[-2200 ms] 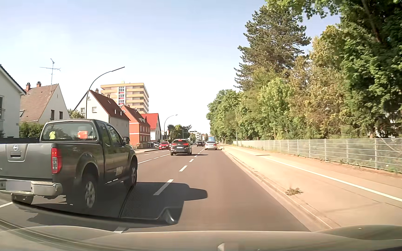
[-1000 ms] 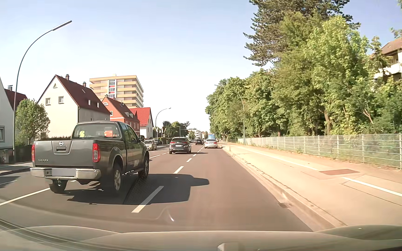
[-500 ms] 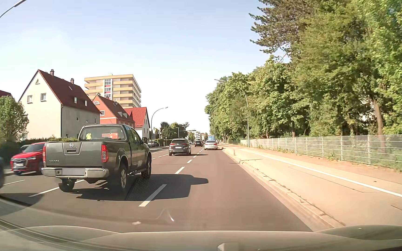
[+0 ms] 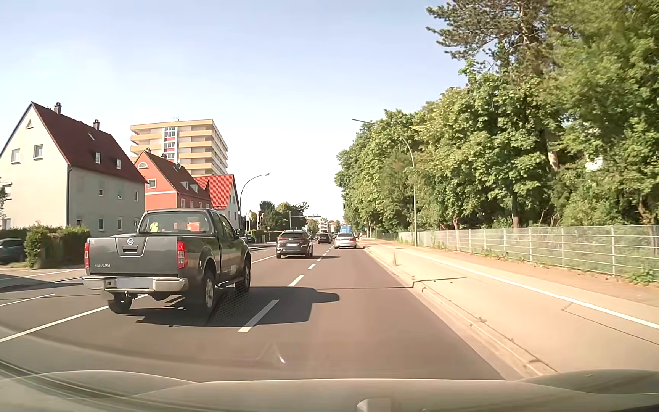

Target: Follow the waypoints while adhering to traffic rules and regulations

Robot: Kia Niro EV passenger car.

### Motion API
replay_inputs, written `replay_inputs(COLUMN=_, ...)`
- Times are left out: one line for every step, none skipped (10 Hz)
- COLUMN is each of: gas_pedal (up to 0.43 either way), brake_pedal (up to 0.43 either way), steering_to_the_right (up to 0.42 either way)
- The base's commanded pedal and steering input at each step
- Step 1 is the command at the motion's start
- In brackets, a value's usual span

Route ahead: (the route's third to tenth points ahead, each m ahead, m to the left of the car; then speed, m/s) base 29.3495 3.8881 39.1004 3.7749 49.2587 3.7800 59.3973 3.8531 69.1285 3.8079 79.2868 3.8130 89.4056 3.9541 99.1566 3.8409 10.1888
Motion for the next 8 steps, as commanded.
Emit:
replay_inputs(gas_pedal=0.0, brake_pedal=0.0, steering_to_the_right=-0.003)
replay_inputs(gas_pedal=0.0, brake_pedal=0.0, steering_to_the_right=-0.003)
replay_inputs(gas_pedal=0.0, brake_pedal=0.0, steering_to_the_right=-0.003)
replay_inputs(gas_pedal=0.0, brake_pedal=0.0, steering_to_the_right=-0.003)
replay_inputs(gas_pedal=0.0, brake_pedal=0.0, steering_to_the_right=-0.003)
replay_inputs(gas_pedal=0.0, brake_pedal=0.006, steering_to_the_right=-0.004)
replay_inputs(gas_pedal=0.0, brake_pedal=0.006, steering_to_the_right=-0.004)
replay_inputs(gas_pedal=0.0, brake_pedal=0.0, steering_to_the_right=-0.005)
